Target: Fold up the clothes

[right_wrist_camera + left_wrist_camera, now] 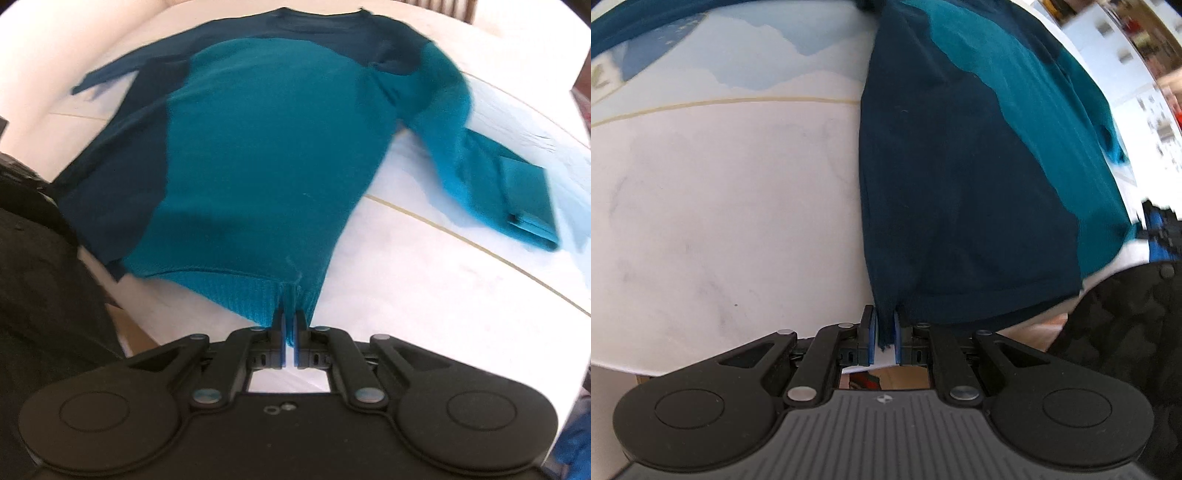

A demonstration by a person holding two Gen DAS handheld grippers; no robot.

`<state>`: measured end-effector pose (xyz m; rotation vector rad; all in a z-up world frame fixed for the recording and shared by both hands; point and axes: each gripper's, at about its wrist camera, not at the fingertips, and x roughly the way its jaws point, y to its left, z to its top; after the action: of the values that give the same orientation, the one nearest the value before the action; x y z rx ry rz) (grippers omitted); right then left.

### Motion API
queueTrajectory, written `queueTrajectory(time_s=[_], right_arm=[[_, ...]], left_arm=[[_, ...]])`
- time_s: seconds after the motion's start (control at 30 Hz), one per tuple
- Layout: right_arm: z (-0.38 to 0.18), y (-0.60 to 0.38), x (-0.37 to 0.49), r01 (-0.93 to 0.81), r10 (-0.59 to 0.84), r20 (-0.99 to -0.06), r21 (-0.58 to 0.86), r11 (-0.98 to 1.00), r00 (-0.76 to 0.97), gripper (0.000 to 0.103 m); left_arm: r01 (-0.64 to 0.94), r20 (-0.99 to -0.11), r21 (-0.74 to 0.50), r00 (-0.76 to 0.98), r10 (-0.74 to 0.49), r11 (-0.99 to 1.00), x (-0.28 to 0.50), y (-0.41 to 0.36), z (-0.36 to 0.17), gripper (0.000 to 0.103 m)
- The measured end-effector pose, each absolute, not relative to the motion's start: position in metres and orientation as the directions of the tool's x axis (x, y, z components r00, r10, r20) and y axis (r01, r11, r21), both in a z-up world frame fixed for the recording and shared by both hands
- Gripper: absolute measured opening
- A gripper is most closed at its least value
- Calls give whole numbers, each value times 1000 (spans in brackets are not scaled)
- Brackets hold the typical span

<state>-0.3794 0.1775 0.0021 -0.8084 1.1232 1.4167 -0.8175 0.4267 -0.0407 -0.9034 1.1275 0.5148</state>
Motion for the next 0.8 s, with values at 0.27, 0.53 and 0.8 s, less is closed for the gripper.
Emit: queueTrajectory(time_s=[0.27,0.53,0.8], right_arm=[[19,173,-370,-974,388,-917,168,149,-99,103],[13,198,-307,-940,427,-886,-29,340,182,103],[-14,231,-241,-910,422,-870,-68,410,255,103]], left_arm=[[-727,-944,-230,328,33,647,-797,453,-19,49],[-649,-899,-221,425,106,727,-727,470,1,70],[-660,-907,-169,395,147,732,-651,489,-28,70]])
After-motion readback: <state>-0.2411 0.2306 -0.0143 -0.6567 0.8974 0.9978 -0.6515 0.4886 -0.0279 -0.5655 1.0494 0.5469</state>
